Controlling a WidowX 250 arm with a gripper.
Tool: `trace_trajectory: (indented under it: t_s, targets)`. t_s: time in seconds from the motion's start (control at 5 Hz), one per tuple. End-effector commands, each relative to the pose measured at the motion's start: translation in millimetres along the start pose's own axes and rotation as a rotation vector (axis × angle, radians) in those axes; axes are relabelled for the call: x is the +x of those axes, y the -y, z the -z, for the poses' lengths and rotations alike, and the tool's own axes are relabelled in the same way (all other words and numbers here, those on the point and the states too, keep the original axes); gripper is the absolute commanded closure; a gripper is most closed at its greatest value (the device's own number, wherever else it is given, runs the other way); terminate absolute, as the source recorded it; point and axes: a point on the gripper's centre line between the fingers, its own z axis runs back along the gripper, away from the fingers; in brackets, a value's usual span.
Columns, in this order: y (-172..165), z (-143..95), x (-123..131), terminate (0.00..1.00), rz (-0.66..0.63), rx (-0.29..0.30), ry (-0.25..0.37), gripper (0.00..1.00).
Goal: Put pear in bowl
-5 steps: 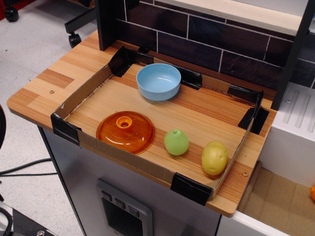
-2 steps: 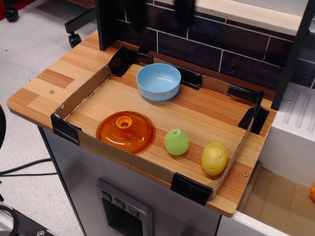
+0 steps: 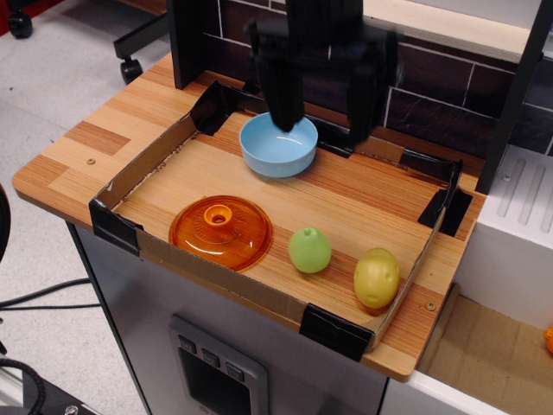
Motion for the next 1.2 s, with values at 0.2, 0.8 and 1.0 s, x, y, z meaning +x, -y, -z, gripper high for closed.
trace_trajectory:
  t_s: [0.2,0.8,1.0]
  targets:
    - [-16.2,41.8,-11.6,0.00,0.038,0.095,-0.055,0.00]
    - [-5.7,75.9,-10.0,0.00,0.011,0.065,-0.096,0.00]
    - [-13.8,82.5,-5.4,0.00,0.006,0.099,-0.081,0.00]
